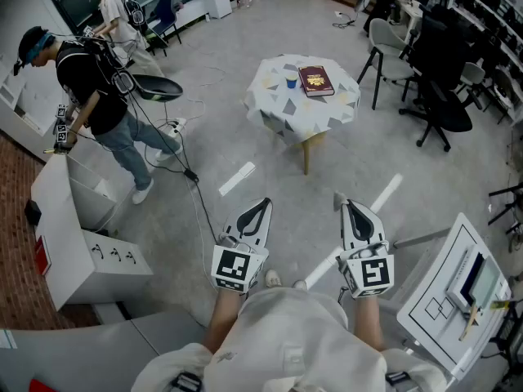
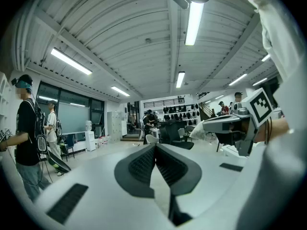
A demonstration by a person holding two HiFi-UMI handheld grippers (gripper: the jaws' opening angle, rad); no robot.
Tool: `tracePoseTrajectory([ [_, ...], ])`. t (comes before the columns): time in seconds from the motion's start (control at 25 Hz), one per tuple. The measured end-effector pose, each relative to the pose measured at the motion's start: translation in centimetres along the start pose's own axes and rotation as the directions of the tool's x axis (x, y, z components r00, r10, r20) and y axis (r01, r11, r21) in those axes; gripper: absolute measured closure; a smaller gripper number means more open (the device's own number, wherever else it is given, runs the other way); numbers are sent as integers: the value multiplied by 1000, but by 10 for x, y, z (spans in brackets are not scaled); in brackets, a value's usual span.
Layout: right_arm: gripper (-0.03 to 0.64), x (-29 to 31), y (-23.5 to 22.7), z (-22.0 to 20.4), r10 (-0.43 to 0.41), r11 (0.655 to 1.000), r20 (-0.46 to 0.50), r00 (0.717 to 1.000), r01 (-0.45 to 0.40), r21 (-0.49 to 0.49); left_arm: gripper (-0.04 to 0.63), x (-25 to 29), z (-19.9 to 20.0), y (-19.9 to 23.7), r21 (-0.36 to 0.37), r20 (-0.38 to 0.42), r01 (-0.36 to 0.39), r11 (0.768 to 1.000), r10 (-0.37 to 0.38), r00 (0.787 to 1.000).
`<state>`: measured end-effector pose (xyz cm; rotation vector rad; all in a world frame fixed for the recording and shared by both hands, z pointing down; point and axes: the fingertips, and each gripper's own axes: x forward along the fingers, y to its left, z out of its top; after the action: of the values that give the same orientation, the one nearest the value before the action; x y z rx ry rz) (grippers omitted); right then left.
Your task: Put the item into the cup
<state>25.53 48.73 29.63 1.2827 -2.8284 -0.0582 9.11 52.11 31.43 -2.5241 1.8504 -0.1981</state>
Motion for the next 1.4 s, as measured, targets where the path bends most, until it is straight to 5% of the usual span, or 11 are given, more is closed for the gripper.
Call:
tracePoseTrajectory([
  [0.28,612,-33,-15,-6,44,999,5,999,-44,19,581,-4,3,-56,8,-12,-5,1000,6,1000],
  [0.64,612,-28,-27,-7,71,997,16,997,-71,14,581,11,4,-66,21,-22,-27,999,28,999],
  [1.4,611,102,-59,-20,10,1000,-16,1000,-11,-15,581,107,-5,32,6,-14,16,1000,-16,1000],
])
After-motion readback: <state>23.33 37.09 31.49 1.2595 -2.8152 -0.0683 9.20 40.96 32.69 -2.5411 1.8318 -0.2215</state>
